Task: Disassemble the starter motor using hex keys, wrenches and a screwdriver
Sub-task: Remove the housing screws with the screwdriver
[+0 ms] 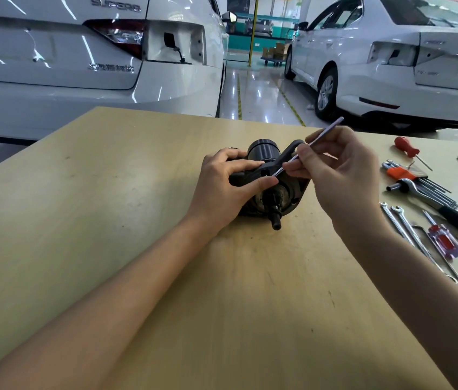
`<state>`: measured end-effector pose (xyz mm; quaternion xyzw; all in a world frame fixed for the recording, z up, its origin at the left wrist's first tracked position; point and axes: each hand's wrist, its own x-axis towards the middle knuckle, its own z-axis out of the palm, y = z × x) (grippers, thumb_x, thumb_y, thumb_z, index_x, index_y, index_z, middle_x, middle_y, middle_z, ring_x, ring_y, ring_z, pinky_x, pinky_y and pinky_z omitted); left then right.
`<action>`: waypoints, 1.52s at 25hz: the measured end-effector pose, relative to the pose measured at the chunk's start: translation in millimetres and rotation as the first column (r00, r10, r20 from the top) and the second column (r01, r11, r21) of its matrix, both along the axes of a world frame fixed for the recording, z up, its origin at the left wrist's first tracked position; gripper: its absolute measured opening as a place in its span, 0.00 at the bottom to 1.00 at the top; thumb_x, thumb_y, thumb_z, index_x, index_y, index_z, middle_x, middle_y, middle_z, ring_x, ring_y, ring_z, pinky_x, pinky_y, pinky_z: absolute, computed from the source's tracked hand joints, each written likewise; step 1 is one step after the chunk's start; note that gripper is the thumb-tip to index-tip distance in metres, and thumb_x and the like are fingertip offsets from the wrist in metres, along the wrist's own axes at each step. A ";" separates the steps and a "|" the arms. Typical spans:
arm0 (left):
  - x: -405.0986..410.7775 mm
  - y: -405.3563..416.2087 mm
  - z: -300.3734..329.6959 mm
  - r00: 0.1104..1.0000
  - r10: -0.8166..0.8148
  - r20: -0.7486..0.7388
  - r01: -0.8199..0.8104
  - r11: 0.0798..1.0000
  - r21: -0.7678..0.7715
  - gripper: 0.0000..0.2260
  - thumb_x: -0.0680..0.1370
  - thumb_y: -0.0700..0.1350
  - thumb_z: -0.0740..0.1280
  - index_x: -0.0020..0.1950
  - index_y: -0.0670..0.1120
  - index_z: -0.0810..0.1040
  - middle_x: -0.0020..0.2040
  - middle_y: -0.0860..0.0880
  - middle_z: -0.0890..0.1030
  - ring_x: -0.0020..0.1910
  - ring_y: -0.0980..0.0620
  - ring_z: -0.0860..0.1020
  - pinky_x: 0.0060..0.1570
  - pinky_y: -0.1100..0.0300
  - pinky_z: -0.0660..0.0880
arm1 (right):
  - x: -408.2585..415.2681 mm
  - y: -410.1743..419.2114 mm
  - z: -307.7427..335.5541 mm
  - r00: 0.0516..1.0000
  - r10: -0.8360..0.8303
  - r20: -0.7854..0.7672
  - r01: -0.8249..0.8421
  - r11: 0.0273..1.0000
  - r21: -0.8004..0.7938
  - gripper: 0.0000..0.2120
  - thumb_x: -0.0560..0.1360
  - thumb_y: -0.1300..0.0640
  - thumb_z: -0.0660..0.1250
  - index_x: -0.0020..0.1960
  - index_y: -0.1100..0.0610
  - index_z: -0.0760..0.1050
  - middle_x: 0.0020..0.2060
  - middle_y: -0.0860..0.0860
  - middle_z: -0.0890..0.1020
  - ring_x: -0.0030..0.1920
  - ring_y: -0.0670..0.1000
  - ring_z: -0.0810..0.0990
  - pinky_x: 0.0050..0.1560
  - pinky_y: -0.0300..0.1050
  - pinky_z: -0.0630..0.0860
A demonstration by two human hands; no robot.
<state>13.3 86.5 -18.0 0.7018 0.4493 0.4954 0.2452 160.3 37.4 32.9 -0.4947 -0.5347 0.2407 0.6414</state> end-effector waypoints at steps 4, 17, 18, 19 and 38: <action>2.1 0.7 -0.7 1.000 0.019 -0.015 -0.019 1.000 0.014 0.18 0.69 0.55 0.74 0.57 0.50 0.83 0.59 0.53 0.76 0.64 0.56 0.66 0.55 0.79 0.61 | -7.7 5.6 17.9 0.960 -0.021 0.280 0.018 1.000 0.013 0.06 0.75 0.67 0.67 0.46 0.58 0.73 0.34 0.50 0.80 0.32 0.45 0.83 0.37 0.46 0.82; -5.5 1.8 -1.4 0.992 -0.059 -0.112 0.067 0.995 0.070 0.02 0.73 0.36 0.68 0.43 0.39 0.81 0.43 0.59 0.70 0.53 0.44 0.68 0.49 0.56 0.69 | -47.9 13.7 10.2 0.588 -0.079 0.805 -0.099 0.981 0.169 0.08 0.75 0.64 0.64 0.53 0.60 0.79 0.41 0.49 0.77 0.39 0.50 0.76 0.40 0.43 0.72; -5.5 3.0 -1.9 0.990 -0.055 -0.130 0.063 0.996 0.064 0.03 0.74 0.36 0.67 0.43 0.39 0.80 0.42 0.59 0.68 0.52 0.45 0.68 0.47 0.57 0.69 | -48.6 13.7 5.5 0.579 -0.061 0.813 -0.119 0.980 0.158 0.08 0.76 0.64 0.64 0.52 0.60 0.79 0.42 0.51 0.78 0.40 0.51 0.77 0.41 0.44 0.72; -5.7 3.2 -2.4 0.989 -0.053 -0.135 0.060 0.997 0.050 0.04 0.74 0.37 0.68 0.46 0.39 0.81 0.43 0.58 0.69 0.53 0.46 0.69 0.49 0.61 0.69 | -47.5 12.4 0.8 0.614 -0.057 0.787 -0.129 0.977 0.171 0.08 0.76 0.65 0.64 0.52 0.60 0.80 0.42 0.52 0.79 0.40 0.51 0.77 0.42 0.43 0.73; -9.5 2.6 0.5 0.994 -0.046 -0.103 0.055 0.995 0.088 0.19 0.69 0.46 0.76 0.60 0.51 0.81 0.61 0.51 0.76 0.65 0.54 0.66 0.60 0.78 0.58 | 10.0 -15.8 -13.9 0.832 0.363 -0.420 -0.551 0.629 -0.548 0.09 0.77 0.60 0.62 0.50 0.62 0.79 0.26 0.51 0.76 0.18 0.42 0.63 0.20 0.33 0.63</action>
